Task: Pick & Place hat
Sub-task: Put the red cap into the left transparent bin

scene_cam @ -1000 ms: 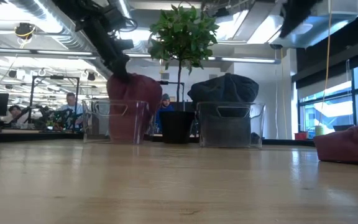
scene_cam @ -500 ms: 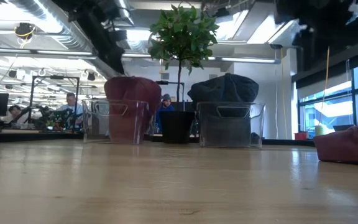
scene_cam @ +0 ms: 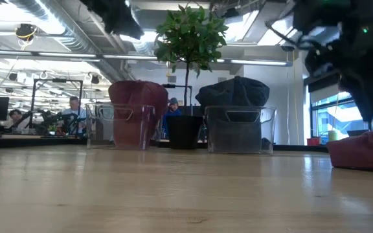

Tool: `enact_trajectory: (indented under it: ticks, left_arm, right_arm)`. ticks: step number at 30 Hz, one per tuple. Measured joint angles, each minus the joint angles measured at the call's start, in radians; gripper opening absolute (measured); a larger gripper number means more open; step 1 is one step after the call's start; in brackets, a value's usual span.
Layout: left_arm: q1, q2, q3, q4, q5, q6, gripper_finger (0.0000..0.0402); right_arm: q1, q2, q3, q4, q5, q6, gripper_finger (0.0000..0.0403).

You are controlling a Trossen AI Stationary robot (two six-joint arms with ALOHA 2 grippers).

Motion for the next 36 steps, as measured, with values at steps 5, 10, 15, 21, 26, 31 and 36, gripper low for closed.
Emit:
enact_trajectory:
  ticks: [5, 10, 15, 21, 26, 31, 36]
  left_arm:
    - [-0.130, -0.007, 0.000, 0.007, -0.005, -0.049, 0.0170]
    - [-0.222, -0.007, 0.000, 0.007, -0.074, -0.083, 0.0167]
    - [-0.290, -0.007, 0.000, 0.007, -0.134, -0.102, 0.0170]
    - [-0.342, -0.007, 0.000, 0.007, -0.193, -0.115, 0.0169]
    - [-0.360, -0.007, 0.000, 0.007, -0.211, -0.127, 0.0167]
    - [-0.377, -0.007, 0.000, 0.007, -0.210, -0.150, 0.0170]
    - [-0.391, -0.007, 0.000, 0.008, -0.211, -0.155, 0.0168]
  right_arm:
    - [0.000, 0.022, -0.075, 0.027, 0.001, 0.000, 0.0240]
    - [0.000, 0.085, -0.129, 0.085, 0.003, -0.026, 0.0219]
    - [0.000, 0.171, -0.168, 0.129, 0.004, -0.059, 0.0209]
    - [0.000, 0.268, -0.176, 0.148, -0.005, -0.115, 0.0209]
    - [0.000, 0.290, -0.164, 0.147, -0.010, -0.115, 0.0175]
    - [0.001, 0.293, -0.152, 0.153, -0.011, -0.139, 0.0099]
    - [0.000, 0.293, -0.152, 0.155, -0.001, -0.162, 0.0022]
